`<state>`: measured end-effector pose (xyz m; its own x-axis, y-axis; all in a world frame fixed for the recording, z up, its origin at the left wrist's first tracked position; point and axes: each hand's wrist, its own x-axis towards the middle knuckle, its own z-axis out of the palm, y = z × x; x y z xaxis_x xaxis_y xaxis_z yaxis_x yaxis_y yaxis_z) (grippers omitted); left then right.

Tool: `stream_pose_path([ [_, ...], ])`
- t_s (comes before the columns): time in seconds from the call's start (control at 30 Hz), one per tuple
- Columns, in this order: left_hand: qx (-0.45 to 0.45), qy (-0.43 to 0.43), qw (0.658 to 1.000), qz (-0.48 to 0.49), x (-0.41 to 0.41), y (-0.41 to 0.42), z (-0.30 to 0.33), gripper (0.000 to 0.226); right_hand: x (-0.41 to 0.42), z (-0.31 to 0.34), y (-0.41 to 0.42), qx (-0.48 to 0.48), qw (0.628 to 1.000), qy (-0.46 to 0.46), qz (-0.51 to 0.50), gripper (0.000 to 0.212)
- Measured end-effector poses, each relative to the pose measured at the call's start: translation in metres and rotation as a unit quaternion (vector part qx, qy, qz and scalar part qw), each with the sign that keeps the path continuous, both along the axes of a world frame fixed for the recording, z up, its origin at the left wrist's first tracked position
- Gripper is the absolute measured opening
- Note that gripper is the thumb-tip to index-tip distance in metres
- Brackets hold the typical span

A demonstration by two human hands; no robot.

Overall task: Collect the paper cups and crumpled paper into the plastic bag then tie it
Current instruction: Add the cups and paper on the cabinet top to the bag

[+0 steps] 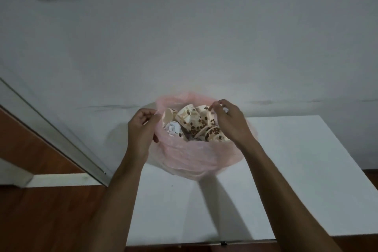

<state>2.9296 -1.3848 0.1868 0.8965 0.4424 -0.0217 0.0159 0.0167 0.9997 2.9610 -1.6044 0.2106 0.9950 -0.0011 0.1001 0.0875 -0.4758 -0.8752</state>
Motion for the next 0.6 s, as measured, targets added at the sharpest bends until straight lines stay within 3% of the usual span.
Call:
stream_pose_path([
  [0.2,0.020,0.005,1.000,0.008,-0.004,-0.002,0.002,0.013,0.003,0.002,0.034,-0.017,0.996,0.038,0.080,0.080],
  [0.27,0.021,0.006,1.000,0.008,-0.005,-0.003,0.002,0.013,0.007,-0.001,0.038,-0.020,0.995,0.035,0.094,0.074],
  [0.37,0.026,0.010,1.000,0.007,-0.007,-0.003,0.002,0.012,0.012,-0.005,0.043,-0.107,0.987,-0.032,0.115,0.051],
  [0.5,0.041,0.016,0.999,0.014,-0.010,-0.002,0.002,0.010,0.013,-0.010,0.053,-0.168,0.976,-0.066,0.124,0.049],
  [0.6,0.058,0.018,0.998,0.021,-0.011,-0.001,0.001,0.007,0.012,-0.019,0.057,-0.182,0.972,-0.061,0.135,0.033],
])
